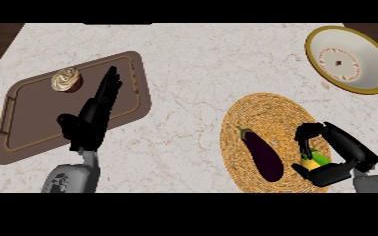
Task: Pick the lemon from the placemat and place it in the bowl
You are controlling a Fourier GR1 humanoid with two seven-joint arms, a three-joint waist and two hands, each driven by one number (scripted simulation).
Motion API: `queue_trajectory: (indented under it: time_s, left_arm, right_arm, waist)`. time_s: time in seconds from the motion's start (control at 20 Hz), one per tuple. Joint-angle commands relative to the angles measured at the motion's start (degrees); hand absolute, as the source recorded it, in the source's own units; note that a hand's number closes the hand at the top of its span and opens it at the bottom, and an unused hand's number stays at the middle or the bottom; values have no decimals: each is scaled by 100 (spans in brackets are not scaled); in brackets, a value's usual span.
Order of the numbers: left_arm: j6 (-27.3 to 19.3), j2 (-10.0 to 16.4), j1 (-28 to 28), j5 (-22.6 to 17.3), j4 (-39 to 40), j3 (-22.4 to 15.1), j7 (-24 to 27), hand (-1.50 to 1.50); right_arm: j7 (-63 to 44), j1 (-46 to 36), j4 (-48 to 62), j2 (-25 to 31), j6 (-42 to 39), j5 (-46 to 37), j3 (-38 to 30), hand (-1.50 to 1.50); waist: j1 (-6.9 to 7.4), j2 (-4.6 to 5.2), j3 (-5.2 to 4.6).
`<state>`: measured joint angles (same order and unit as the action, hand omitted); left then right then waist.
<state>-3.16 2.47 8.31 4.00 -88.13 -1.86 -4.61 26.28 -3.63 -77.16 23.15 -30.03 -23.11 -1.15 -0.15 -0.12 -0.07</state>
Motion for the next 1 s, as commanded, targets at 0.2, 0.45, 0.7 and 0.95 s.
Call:
queue_trajectory:
  time_s: [0.2,0.45,0.7,0.95]
  left_arm:
    - [43,26,43,-13,111,51,66,0]
    - [-43,63,-5,27,14,123,40,0]
    - [38,5,-62,5,124,44,118,0]
    - [203,101,-306,-109,-286,37,17,0]
  right_arm:
    - [414,-1,-780,39,-511,1282,-767,150]
    - [63,416,-2320,314,-368,1968,-1421,150]
    - [-952,403,-3328,439,-163,2519,-2104,150]
    - [-2631,-402,-3680,777,25,2896,-2235,150]
  waist:
    - [-39,1,3]
    - [-123,-22,-3]
    - [-70,-7,0]
    - [30,0,0]
